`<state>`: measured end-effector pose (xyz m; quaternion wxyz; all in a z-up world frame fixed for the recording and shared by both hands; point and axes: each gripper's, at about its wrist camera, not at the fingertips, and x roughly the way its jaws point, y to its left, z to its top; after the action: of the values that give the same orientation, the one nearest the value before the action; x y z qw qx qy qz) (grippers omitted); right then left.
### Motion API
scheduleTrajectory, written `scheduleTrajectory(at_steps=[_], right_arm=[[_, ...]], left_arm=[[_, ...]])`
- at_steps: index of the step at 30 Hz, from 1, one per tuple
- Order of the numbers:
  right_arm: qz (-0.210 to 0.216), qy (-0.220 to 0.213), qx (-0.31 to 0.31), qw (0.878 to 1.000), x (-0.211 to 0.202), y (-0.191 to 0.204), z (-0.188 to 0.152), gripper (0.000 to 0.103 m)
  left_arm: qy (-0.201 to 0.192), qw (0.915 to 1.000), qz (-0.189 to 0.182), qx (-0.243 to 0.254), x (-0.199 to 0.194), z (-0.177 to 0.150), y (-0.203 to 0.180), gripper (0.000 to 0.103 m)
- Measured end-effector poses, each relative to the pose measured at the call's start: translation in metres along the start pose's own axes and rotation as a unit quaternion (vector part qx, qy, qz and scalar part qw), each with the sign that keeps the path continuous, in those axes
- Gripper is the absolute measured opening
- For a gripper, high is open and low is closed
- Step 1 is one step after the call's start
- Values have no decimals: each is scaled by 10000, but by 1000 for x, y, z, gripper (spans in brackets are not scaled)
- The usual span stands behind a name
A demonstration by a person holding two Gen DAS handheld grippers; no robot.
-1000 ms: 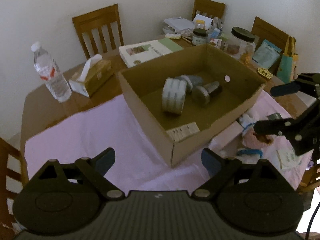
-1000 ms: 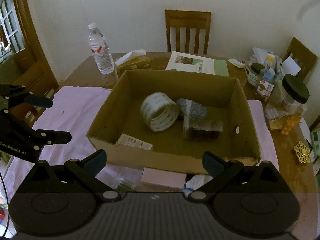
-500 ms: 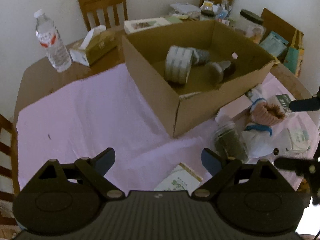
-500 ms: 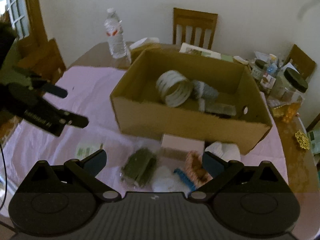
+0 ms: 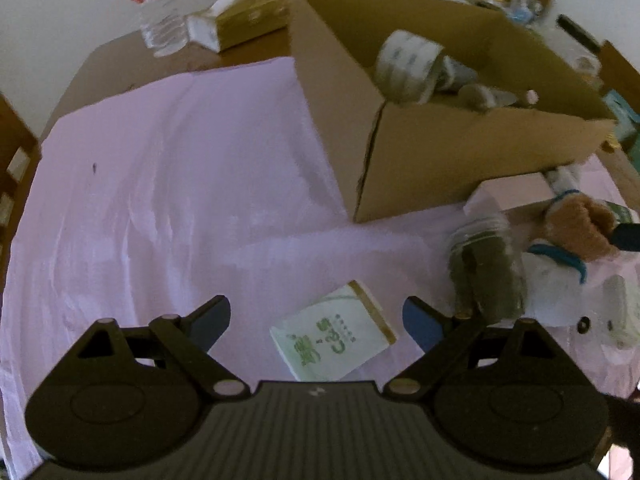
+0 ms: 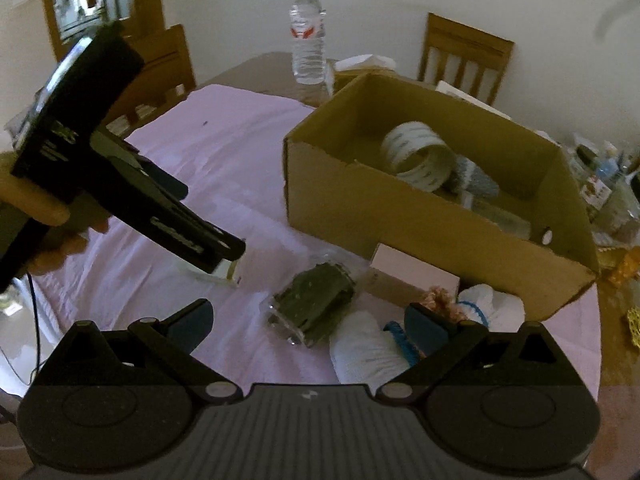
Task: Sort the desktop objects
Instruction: 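Move the left tool back over the table toward the C&S tissue pack, then close the left tool on the C&S tissue pack while the right reaches the leaf jar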
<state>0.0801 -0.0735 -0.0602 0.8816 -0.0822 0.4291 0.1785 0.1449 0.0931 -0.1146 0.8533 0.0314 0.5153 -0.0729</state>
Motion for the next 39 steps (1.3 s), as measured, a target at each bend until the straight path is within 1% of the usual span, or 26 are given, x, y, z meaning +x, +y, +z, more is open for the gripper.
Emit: scheduleTrajectory(at_steps=[5,10,14,17,18,26,28,32,37,39], right_arm=[[205,29,-423,9989,1,-4,0,103],[354,48,-692,9970,3,-10,5,103],[513,23,-915,9945,4,-11,9,103],[600,41,-1122,9919,10,-10,12,103],[613,56,-1177,9911,13,-10,14,103],[773,177,-1638,9833,28,-2,19,103],[830,227,-1746,9809,32,0,19,103],[866,285,-1959,9764,43,5,22,103],[957,468,-2070,9725,65,10,31,103],[874,529,-2162,9710,75,11,32,103]], left_arm=[[3,9991,314,-293,10,-8,-5,93],[12,9969,367,-698,16,-10,-4,93],[22,9960,487,-745,17,-13,-9,93],[77,9945,451,-943,22,-15,-8,93],[28,9940,493,-977,21,-17,-7,93],[-61,9916,674,-1099,18,-27,3,93],[-79,9921,706,-1037,17,-31,5,94],[-98,9921,702,-1032,18,-28,8,94],[-125,9920,625,-1092,18,-28,11,94],[-146,9922,582,-1091,17,-30,14,93]])
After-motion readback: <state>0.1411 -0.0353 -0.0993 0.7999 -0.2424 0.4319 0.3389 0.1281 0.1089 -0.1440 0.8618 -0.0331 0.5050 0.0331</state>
